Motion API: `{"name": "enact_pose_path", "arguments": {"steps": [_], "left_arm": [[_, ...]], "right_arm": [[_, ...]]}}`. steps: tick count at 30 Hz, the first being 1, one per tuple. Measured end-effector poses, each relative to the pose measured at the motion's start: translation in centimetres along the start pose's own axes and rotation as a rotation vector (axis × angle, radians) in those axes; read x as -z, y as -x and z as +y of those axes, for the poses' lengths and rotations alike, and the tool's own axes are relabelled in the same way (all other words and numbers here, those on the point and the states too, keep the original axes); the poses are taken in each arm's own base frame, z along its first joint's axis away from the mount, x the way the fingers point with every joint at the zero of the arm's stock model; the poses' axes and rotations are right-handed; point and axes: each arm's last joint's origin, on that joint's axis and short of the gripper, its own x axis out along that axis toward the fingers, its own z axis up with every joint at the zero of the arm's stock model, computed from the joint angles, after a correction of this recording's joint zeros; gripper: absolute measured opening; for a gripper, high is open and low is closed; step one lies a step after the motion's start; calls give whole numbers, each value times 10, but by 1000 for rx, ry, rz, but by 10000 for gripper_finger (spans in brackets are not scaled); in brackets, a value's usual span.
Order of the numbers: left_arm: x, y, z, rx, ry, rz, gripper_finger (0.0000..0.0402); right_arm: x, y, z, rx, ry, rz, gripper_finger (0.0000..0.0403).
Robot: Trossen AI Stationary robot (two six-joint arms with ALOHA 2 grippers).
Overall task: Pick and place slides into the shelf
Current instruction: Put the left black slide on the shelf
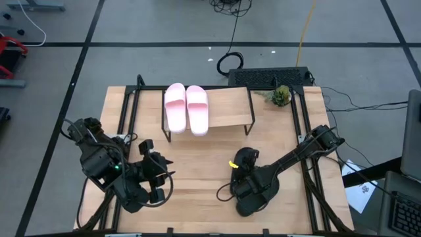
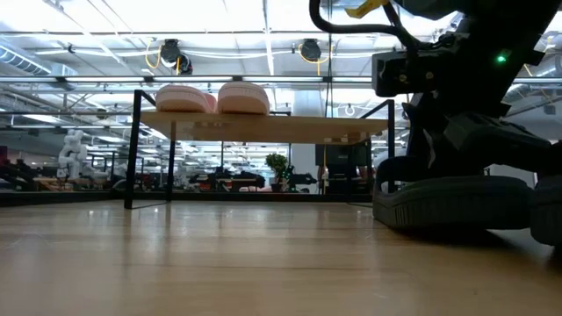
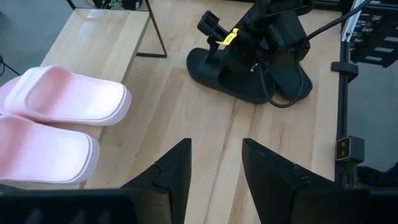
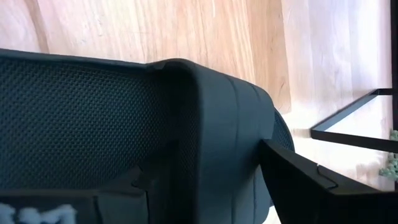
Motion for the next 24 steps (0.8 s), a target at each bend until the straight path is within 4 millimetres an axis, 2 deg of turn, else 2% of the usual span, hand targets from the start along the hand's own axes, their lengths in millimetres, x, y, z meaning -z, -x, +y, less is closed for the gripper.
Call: {"name": "enact_pose_path", "arguments": {"steps": [10,14,20,24], "left_arm": [[0,0,0,-5,-4,-3,145],[0,0,0,-5,-1,-3,145],[0,0,0,-5,4,-3,145],[0,0,0,-4,7,-4,145]], "right_arm": [[-3,-4,-5,6,-41,12,196],[-5,-7,-9,11,-66,21,146],[-7,-11,-14,19,-76,36,24],[-6,-11,-14,22,-87,41,10]]}}
